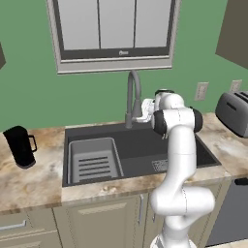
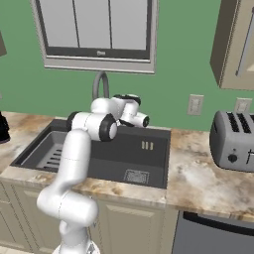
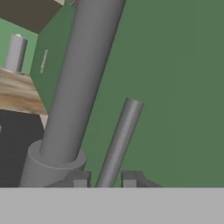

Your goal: Turn on the sink faucet and place the jug under the water for a few seconds to fill it up.

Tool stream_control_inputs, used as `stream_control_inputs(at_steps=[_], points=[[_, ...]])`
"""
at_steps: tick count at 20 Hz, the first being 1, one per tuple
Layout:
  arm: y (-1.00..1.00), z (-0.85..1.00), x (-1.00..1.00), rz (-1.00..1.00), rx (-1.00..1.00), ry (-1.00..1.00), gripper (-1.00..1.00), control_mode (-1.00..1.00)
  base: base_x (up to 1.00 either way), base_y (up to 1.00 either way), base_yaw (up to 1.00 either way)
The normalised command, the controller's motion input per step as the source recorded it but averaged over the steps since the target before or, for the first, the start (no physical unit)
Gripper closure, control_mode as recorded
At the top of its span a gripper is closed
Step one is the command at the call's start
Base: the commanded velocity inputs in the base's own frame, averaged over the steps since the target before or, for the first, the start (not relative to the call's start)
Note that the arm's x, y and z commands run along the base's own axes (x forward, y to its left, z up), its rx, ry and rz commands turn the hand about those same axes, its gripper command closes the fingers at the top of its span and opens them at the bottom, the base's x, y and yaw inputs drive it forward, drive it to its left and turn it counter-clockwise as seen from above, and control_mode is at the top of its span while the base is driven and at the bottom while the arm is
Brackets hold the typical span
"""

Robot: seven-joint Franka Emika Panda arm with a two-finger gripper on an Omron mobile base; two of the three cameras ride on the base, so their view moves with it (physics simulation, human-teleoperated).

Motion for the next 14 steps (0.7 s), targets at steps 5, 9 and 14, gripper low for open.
stream_control_inputs(at_steps=[5, 9, 14], points=[[-0.07, 0.0, 0.29, -0.07, 0.02, 0.05, 1.0, -1.0, 0.0, 0.0, 0.0], [-0.24, 0.0, 0.43, -0.11, 0.05, 0.08, 1.0, -1.0, 0.0, 0.0, 0.0], [-0.43, -0.01, 0.5, -0.14, 0.06, 0.09, 1.0, -1.0, 0.0, 0.0, 0.0]])
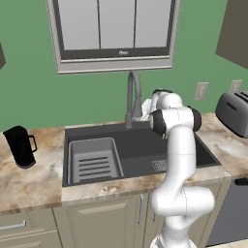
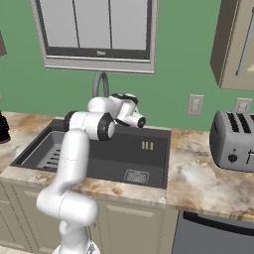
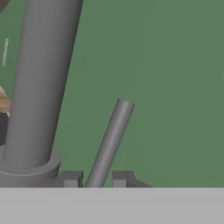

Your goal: Turn on the sink faucet and place the jug under the water for a few seconds to fill it up.

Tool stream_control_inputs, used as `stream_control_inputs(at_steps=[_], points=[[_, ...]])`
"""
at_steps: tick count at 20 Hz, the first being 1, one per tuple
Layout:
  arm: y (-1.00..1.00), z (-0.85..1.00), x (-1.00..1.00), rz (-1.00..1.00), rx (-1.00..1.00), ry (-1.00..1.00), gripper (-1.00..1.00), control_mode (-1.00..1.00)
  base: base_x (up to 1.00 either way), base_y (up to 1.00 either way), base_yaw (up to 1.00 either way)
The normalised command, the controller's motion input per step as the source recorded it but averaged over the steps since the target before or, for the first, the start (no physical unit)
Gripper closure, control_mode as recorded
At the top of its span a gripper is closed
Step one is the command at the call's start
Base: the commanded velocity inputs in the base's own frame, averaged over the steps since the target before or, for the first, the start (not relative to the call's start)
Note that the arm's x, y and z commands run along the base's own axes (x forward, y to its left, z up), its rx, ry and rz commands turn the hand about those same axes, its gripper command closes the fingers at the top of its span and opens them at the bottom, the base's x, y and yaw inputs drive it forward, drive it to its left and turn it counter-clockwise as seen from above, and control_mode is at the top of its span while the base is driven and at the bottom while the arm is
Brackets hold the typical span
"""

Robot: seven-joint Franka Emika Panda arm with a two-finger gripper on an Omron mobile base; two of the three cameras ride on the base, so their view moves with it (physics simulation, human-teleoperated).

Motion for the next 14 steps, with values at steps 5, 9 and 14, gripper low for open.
stream_control_inputs(at_steps=[5, 9, 14], points=[[-0.68, -0.13, 0.47, -0.14, 0.08, 0.08, 1.0, -1.0, 0.0, 0.0, 0.0], [-0.82, -0.27, 0.48, -0.12, 0.07, 0.04, 1.0, -1.0, 0.0, 0.0, 0.0], [-0.99, -0.42, 0.5, -0.09, 0.06, 0.02, 1.0, -1.0, 0.0, 0.0, 0.0]])
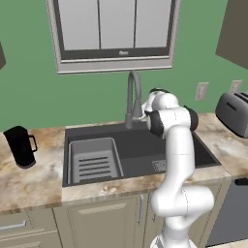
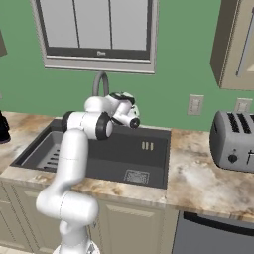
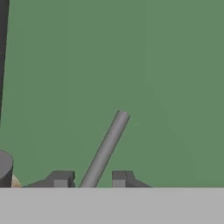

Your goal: Turn on the sink faucet and place the jug under the water for a few seconds to fill it up.

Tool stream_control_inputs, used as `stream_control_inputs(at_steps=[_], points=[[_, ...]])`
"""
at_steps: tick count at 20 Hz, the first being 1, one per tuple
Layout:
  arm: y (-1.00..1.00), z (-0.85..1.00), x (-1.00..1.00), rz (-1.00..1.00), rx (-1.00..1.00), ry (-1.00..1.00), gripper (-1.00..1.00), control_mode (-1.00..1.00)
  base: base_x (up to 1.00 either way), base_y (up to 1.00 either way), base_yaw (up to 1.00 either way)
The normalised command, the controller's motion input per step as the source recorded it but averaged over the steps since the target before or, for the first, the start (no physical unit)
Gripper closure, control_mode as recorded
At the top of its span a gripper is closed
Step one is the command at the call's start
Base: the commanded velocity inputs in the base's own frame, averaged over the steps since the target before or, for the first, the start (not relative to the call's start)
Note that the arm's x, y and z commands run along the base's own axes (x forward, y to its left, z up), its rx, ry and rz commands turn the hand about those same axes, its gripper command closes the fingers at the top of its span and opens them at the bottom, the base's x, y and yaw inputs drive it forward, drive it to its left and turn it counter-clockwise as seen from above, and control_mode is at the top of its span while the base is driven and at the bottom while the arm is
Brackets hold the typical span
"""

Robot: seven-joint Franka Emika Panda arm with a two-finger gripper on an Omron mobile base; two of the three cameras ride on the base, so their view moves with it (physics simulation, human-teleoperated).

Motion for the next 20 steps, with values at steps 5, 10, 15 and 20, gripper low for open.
stream_control_inputs(at_steps=[5, 10, 15, 20], points=[[-1.0, -0.57, 0.45, -0.05, 0.11, 0.01, 1.0, -1.0, 0.0, 0.0, 0.0], [-1.0, -0.63, 0.42, -0.05, 0.13, 0.04, 1.0, -1.0, 0.0, 0.0, 0.0], [-1.0, -0.62, 0.48, -0.06, 0.16, 0.11, 1.0, -1.0, 0.0, 0.0, 0.0], [-1.0, -0.67, 0.48, -0.08, 0.18, 0.19, 1.0, -1.0, 0.0, 0.0, 0.0]])
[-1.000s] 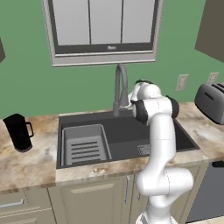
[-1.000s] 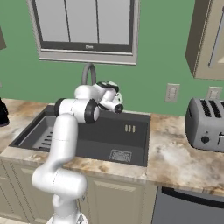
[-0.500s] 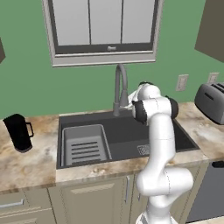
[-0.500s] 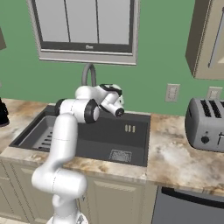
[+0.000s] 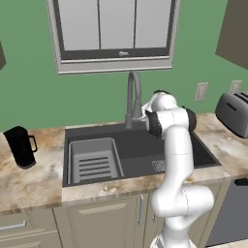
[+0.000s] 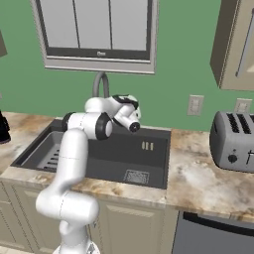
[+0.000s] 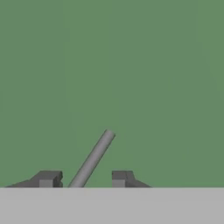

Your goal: Turn on the sink faucet and place the jug under the water for a few seconds to fill it up.

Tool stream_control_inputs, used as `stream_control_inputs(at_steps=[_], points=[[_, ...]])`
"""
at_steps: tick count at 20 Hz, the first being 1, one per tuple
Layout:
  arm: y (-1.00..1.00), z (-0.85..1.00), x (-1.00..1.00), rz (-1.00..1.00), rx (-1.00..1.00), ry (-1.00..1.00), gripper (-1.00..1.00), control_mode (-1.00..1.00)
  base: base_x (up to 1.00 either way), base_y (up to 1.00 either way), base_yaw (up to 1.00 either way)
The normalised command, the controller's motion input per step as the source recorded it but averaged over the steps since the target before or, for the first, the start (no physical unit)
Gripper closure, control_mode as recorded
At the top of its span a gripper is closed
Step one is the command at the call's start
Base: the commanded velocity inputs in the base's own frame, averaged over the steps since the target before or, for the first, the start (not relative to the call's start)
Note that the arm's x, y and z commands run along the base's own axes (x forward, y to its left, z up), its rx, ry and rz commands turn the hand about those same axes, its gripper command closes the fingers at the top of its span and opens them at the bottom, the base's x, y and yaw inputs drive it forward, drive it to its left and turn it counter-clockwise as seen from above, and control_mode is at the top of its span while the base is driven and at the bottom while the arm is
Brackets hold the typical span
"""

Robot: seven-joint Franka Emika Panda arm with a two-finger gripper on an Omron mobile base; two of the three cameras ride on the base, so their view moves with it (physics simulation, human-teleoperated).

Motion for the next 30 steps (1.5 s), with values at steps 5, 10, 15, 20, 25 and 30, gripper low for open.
stream_control_inputs(at_steps=[5, 10, 15, 20, 25, 30], points=[[-1.0, -0.75, 0.45, -0.09, 0.16, 0.29, 1.0, -1.0, 0.0, 0.0, 0.0], [-1.0, -0.81, 0.33, -0.09, 0.19, 0.29, 1.0, -1.0, 0.0, 0.0, 0.0], [-1.0, -0.84, 0.29, -0.07, 0.2, 0.22, 1.0, -1.0, 0.0, 0.0, 0.0], [-1.0, -0.86, 0.23, -0.05, 0.22, 0.17, 1.0, -1.0, 0.0, 0.0, 0.0], [-1.0, -0.87, 0.13, -0.04, 0.21, 0.11, 1.0, -1.0, 0.0, 0.0, 0.0], [-1.0, -0.91, 0.01, -0.02, 0.22, 0.06, 1.0, -1.0, 0.0, 0.0, 0.0]])
